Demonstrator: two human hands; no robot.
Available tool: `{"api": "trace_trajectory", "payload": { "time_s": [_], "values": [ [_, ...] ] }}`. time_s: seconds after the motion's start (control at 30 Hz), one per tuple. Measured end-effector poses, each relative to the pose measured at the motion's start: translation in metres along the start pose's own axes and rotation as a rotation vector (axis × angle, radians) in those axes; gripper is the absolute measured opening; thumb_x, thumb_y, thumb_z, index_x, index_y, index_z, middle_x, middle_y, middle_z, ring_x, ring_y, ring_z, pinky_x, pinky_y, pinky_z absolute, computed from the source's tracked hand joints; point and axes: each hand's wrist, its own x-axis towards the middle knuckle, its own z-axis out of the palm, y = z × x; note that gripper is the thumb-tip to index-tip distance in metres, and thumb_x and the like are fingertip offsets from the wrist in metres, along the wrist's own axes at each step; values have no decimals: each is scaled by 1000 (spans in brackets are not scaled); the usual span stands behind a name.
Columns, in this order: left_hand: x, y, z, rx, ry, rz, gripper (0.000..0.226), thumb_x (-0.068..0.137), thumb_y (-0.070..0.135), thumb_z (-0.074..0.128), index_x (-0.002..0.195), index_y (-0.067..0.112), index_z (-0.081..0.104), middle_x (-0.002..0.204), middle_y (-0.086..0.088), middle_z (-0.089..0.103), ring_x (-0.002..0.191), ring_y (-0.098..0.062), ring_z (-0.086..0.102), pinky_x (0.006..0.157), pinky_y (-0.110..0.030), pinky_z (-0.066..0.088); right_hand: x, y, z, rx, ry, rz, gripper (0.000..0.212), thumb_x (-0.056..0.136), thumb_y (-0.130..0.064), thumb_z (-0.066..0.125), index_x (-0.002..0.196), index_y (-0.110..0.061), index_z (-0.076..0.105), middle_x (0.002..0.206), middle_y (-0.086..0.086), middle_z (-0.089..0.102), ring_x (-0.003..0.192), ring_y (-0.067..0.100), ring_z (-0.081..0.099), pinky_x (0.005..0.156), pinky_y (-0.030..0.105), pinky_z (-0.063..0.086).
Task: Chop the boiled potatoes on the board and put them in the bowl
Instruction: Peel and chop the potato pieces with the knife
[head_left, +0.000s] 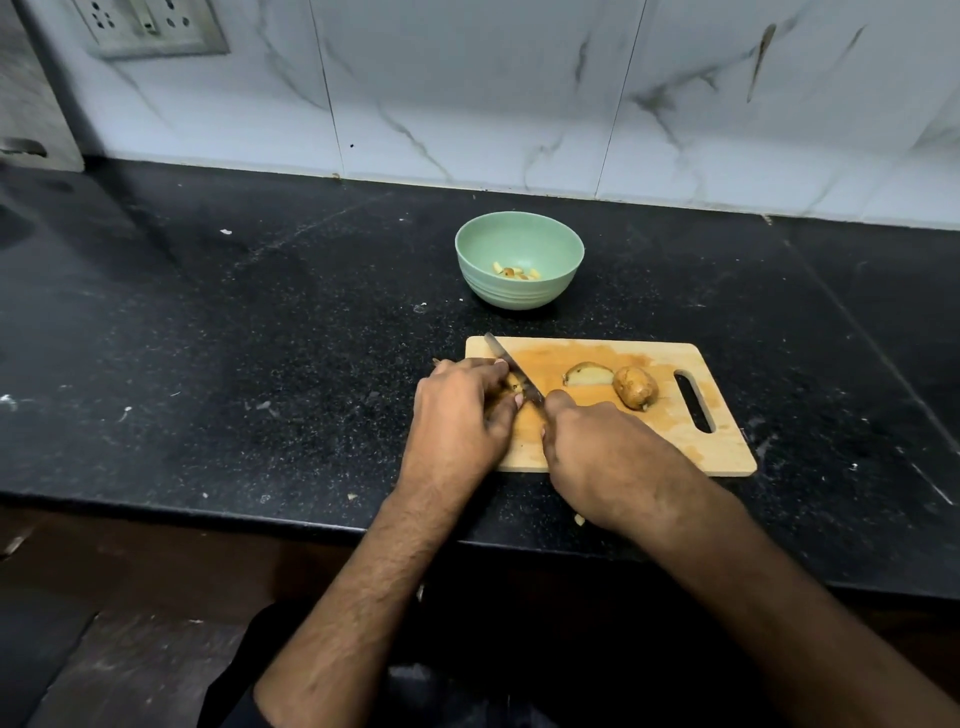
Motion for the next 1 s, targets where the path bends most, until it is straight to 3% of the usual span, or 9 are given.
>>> {"api": "trace_trajectory", "payload": {
  "time_s": [0.17,0.33,0.47,0.63,0.77,0.9,1.0],
  "values": [
    [3,-1,0,-5,-3,-18,40,88,23,74,126,10,70,126,-3,69,116,-20,57,106,-32,45,0,-12,3,-72,77,22,33,100,-10,36,131,-17,41,74,0,33,86,24,46,69,35,37],
    [2,0,-1,6,-6,-11,40,88,21,73,126,10,70,128,-5,68,118,-22,57,107,-30,43,6,-17,2,-50,67,38,27,101,-12,37,127,-15,42,72,0,31,84,24,42,69,35,37],
    [1,0,1,27,-1,-5,39,88,20,72,126,9,69,128,-7,67,118,-25,56,106,-42,44,5,-20,3,-57,84,36,24,101,-12,37,124,-15,42,74,-1,33,83,24,43,68,35,36],
    [3,-1,2,38,-10,0,37,88,20,71,123,9,71,126,-8,68,116,-27,57,104,-43,45,7,-22,4,-92,84,43,23,101,-12,40,123,-14,43,72,0,33,81,24,44,66,35,36],
    [3,-1,2,37,-11,-3,38,88,20,71,124,8,71,125,-7,68,116,-26,56,104,-44,46,15,-24,1,-86,23,62,25,100,-13,45,125,-12,42,100,8,57,93,28,54,70,36,39],
    [2,-1,4,58,-9,6,38,88,22,71,124,8,70,123,-8,68,115,-27,56,102,-47,46,10,-18,4,-71,45,50,26,100,-12,39,126,-14,42,75,2,35,84,25,44,69,37,39],
    [1,-1,5,80,-11,16,37,89,25,69,123,10,71,124,-7,68,115,-27,55,102,-47,46,-2,-15,5,-57,35,44,30,99,-9,37,128,-15,41,73,0,33,83,24,44,69,36,38]
  ]
}}
